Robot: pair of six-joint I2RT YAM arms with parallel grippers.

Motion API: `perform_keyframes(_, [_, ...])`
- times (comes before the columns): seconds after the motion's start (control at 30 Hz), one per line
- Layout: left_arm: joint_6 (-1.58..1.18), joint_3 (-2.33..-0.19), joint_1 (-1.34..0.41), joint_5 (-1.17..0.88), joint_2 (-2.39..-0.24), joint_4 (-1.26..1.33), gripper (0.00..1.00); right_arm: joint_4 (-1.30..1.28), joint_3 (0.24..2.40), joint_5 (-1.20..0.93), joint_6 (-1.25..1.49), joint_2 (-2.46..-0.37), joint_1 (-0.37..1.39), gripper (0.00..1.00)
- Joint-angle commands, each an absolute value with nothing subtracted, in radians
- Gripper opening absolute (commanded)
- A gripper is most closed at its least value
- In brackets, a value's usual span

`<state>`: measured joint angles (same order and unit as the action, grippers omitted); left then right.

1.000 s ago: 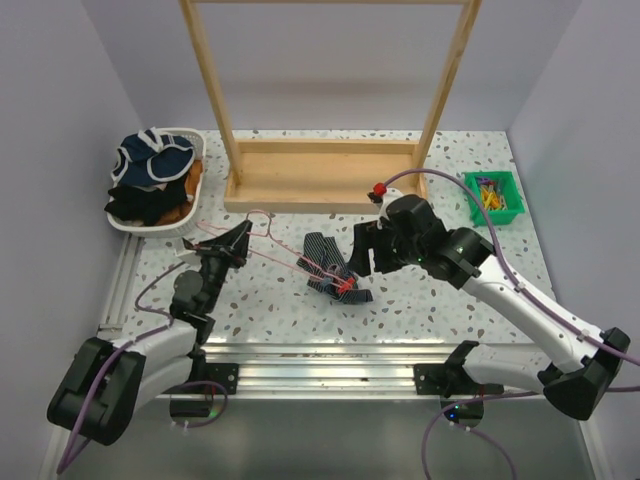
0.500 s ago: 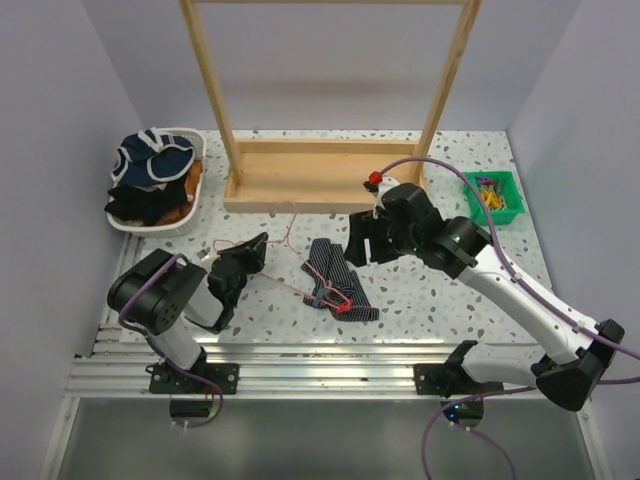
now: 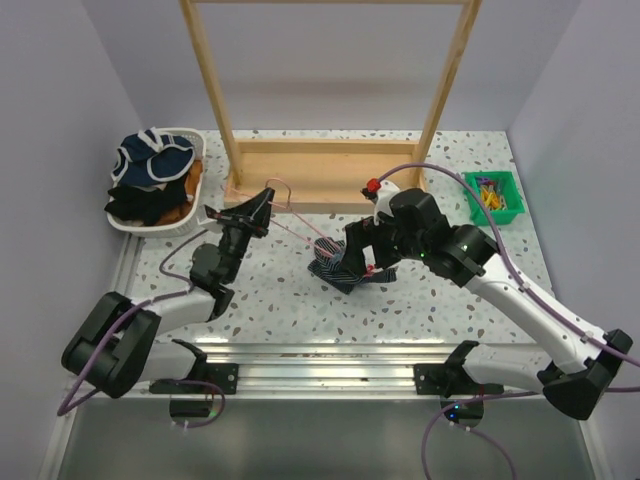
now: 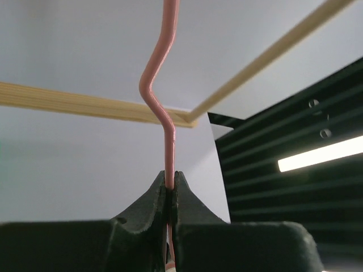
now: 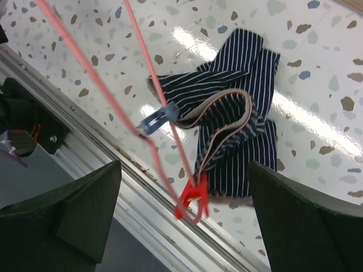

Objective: Remove the underwear clipped to the hanger

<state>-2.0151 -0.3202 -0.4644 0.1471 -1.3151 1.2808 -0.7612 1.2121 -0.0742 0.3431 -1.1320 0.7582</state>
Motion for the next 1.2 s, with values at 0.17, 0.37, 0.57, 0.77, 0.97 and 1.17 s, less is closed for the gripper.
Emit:
perform_keyframes(0.17, [-2.204, -0.338, -0.48, 0.037, -1.149, 1.092, 0.0, -0.632, 1.281, -0.178, 0.128, -1.17, 0.768, 0.95])
perform_keyframes(0.37, [-2.194, -0.337, -0.483, 0.026, -1.131, 1.062, 0.0, -0.683, 1.338, -0.264, 0.09, -1.23, 0.814, 0.93])
perform_keyframes(0.57, [-2.181, -0.362, -0.491, 0.015, -1.134, 1.039, 0.0, -0.655, 1.356, -0.224, 0.152, -1.305, 0.893, 0.82])
perform_keyframes(0.77, [-2.181, -0.365, -0.492, 0.005, -1.131, 1.057, 0.0, -0.68, 1.368, -0.141, 0.187, -1.341, 0.908, 0.09])
perform_keyframes(0.97, [-2.05, -0.422, -0.462, -0.176, -1.15, 0.971, 0.29, -0.82, 1.448, -0.029, 0.181, -1.368, 0.908, 0.0])
perform_keyframes(1.17, [-1.861, -0.457, -0.39, -0.296, -1.155, 0.87, 0.8, -1.103, 1.624, -0.015, 0.161, -1.473, 0.908, 0.0])
